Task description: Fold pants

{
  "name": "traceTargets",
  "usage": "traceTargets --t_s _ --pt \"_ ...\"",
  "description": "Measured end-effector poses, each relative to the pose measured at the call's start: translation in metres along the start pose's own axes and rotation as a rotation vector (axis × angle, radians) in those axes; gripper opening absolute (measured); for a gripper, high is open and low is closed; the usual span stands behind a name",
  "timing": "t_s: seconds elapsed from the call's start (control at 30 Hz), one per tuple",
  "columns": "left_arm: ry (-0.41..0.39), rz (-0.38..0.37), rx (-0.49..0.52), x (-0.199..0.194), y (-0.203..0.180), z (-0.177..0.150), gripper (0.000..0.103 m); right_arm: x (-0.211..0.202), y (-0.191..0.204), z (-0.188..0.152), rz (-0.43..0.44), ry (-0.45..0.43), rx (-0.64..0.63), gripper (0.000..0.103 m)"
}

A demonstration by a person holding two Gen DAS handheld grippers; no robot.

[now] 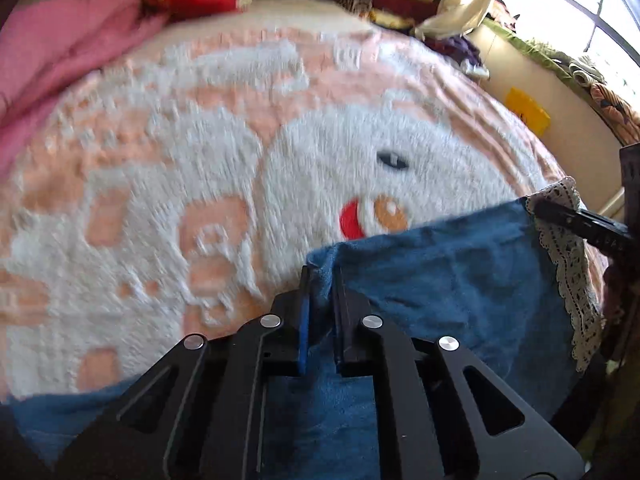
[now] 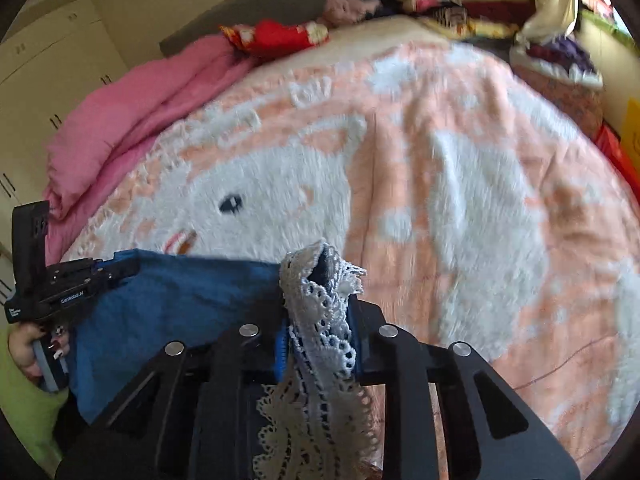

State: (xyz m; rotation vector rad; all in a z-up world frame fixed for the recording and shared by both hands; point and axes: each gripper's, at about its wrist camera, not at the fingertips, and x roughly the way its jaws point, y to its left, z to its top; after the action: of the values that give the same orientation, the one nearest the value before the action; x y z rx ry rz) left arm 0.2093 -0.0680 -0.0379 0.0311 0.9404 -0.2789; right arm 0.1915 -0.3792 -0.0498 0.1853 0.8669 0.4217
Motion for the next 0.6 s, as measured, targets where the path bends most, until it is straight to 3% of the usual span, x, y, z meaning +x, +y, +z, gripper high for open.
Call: traceTargets --t_s 0.13,0.27,0.37,0.47,0.53,0.6 --pt "-0.036 0.04 0.054 -0.003 -0.006 0.012 0.001 -0.006 -0.002 0.015 -0.009 -0.031 -0.021 0.021" --pt "0.009 0.049 0.034 0.022 -0.002 0.007 0.002 0.021 -0.008 0.011 -0.082 0.05 -0.033 0.024" --pt "0.009 0.068 0.022 0.032 0.001 0.002 0.007 0.029 -0.014 0.006 -0.084 0.056 -0.021 0.028" --pt "-0.015 0.042 -0.013 0.03 0.007 -0.001 0.009 0.023 -0.024 0.003 -0.073 0.033 0.038 0.041" --pt "-0.035 0.033 -0.03 0.021 0.012 -0.002 0.023 0.014 -0.029 0.0 -0.093 0.002 0.072 0.054" --pt "-0.084 0.036 -0.025 0.0 0.012 -0.007 0.039 -0.006 -0.031 -0.005 -0.131 -0.055 0.093 0.057"
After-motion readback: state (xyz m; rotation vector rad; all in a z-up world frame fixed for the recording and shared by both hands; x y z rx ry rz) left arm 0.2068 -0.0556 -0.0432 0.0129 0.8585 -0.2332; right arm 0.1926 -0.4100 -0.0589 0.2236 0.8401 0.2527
